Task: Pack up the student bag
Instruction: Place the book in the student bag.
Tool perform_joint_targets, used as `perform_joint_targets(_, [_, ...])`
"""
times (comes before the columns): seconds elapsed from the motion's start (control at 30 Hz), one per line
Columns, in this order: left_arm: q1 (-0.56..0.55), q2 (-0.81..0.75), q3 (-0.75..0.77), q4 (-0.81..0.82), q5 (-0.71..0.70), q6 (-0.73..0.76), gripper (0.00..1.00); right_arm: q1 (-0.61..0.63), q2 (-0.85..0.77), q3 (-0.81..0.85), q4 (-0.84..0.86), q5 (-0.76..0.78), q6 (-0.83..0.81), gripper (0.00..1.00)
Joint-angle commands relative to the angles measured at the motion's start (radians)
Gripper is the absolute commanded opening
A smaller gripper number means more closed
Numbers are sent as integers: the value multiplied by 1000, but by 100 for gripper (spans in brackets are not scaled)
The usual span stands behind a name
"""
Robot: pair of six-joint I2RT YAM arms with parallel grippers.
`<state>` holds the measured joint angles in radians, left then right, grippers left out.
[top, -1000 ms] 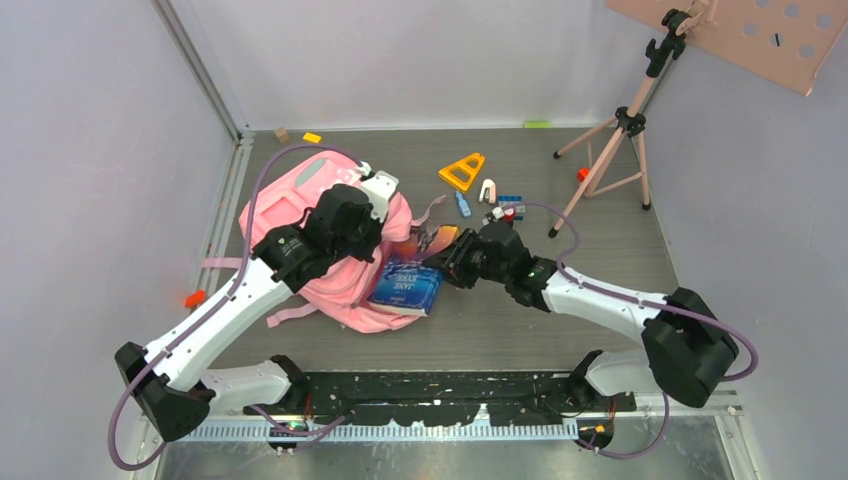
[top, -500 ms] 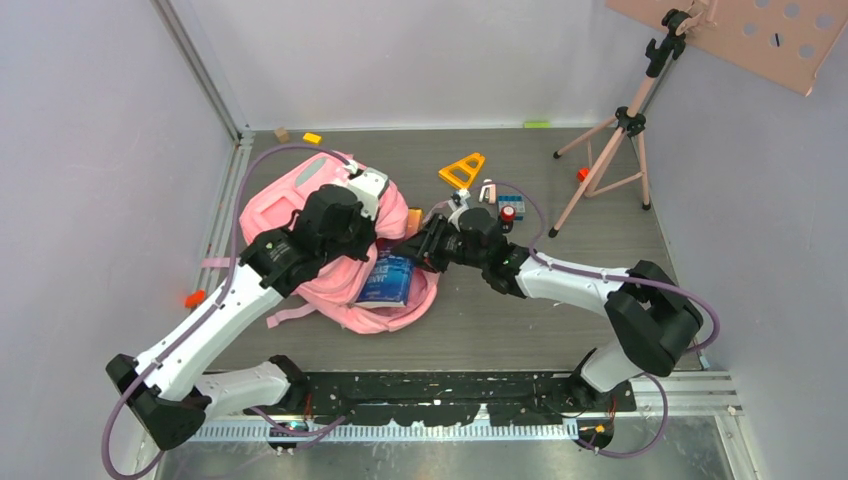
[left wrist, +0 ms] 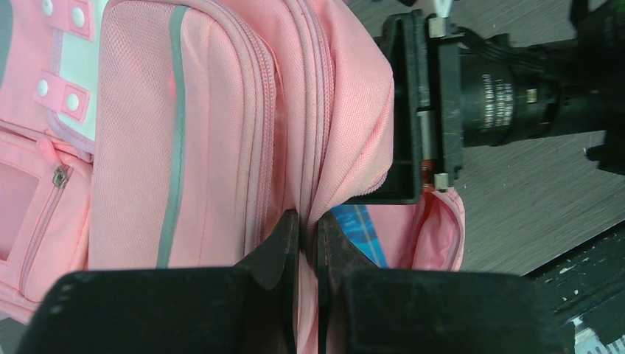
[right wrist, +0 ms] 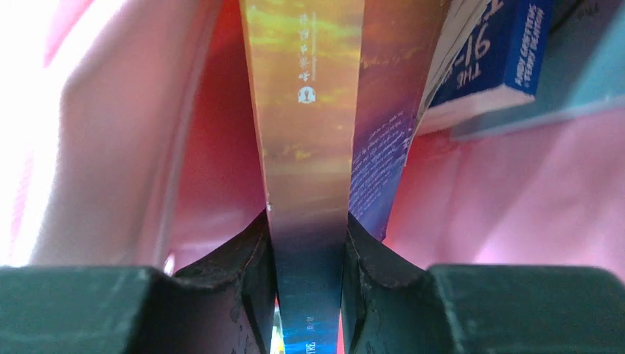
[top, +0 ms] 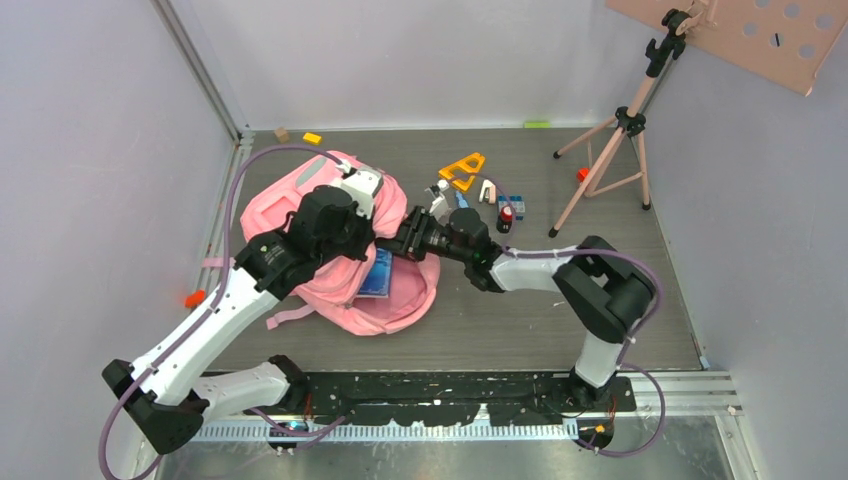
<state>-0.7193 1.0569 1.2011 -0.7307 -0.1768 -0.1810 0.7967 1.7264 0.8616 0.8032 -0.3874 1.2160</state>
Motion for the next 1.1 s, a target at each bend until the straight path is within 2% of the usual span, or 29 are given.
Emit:
perform_joint_targets(0.0, [-12, -54, 27, 200, 97, -40, 0, 4, 63, 144, 406, 4, 34, 0])
perform_joint_targets(0.2, [-12, -70, 21, 201, 93, -45, 0, -1, 192, 137, 143, 196, 54, 0])
perform_joint_targets(0.37, [-12, -77, 13, 205, 95, -49, 0, -2, 234, 134, -11, 266, 78, 1])
perform_joint_targets(0.67, [-12, -59, -8, 244, 113, -83, 0, -2, 236, 251, 62, 280, 45, 0])
perform_joint_targets(0.93, [-12, -46, -15, 275, 135, -116, 0, -1, 396, 349, 198, 304, 43, 1])
perform_joint_targets(1.07, [-12, -48, -21, 274, 134, -126, 0, -1, 439, 379, 161, 303, -3, 1])
